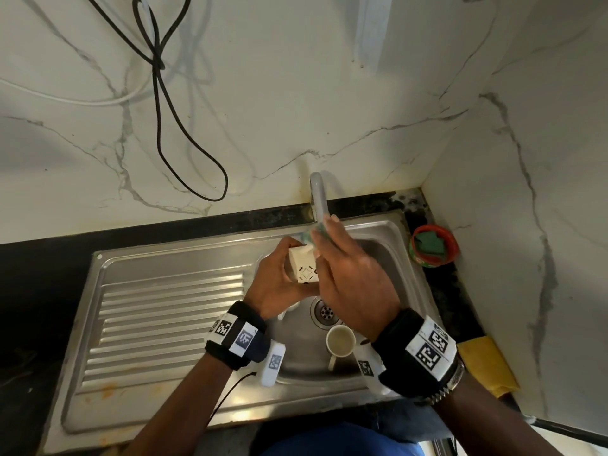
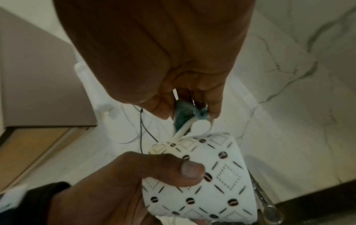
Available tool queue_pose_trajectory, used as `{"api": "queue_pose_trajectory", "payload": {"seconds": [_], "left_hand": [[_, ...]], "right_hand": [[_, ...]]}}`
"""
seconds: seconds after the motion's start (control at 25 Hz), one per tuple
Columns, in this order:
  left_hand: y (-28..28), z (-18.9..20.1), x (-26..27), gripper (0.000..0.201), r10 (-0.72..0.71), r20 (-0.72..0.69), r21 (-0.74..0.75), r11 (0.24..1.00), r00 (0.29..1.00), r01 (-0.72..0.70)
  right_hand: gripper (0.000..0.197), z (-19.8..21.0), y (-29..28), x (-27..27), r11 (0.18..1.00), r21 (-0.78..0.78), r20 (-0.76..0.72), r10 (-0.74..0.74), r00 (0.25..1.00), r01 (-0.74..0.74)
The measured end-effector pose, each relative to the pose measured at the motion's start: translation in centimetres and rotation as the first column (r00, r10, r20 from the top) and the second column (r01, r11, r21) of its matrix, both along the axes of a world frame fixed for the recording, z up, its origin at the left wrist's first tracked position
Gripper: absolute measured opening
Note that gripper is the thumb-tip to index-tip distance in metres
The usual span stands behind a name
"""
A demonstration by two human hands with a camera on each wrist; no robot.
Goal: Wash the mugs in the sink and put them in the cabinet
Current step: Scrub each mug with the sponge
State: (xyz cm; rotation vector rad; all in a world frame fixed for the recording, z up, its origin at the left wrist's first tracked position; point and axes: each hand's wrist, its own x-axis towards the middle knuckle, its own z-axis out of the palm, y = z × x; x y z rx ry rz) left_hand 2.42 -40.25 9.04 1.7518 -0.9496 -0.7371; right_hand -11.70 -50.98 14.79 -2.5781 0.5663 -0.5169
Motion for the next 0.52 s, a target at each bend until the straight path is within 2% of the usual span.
{"api": "queue_pose_trajectory", "payload": {"seconds": [0.16,0.24,0.36,0.48,0.52], "left_hand": [[-0.2,0.1,-0.1,0.069,0.025,0.122,-0.009,1.0,0.992,-0.024],[-0.1,0.5,-0.2,0.069,0.026,0.17,0.009,1.0,0.985,-0.028],[0.0,0.9,-0.2,0.07,-0.017,0.276,0.068,0.998,0.961,-0.002],[0.4,0.9,-0.1,0.072,-0.013,0.304,0.089,0.996,0.953,-0.015],[0.5,1.0,-0.1,0.073,0.011,0.269,0.075,0.997,0.963,-0.033]], "right_hand": [[0.058,-0.2,0.9,-0.4,0.991,-0.105,-0.138,0.069,0.988,-0.084],[0.053,-0.5,0.4,-0.1,0.976,-0.19,-0.215,0.069,0.974,-0.111],[0.062,0.3,-1.1,0.5,0.961,-0.196,-0.349,0.115,0.93,-0.192],[0.026,2.1,-2.9,1.0,0.936,-0.269,-0.32,0.134,0.938,-0.226],[0.025,2.2,-3.7,1.0,0.946,-0.266,-0.268,0.111,0.957,-0.184]]}}
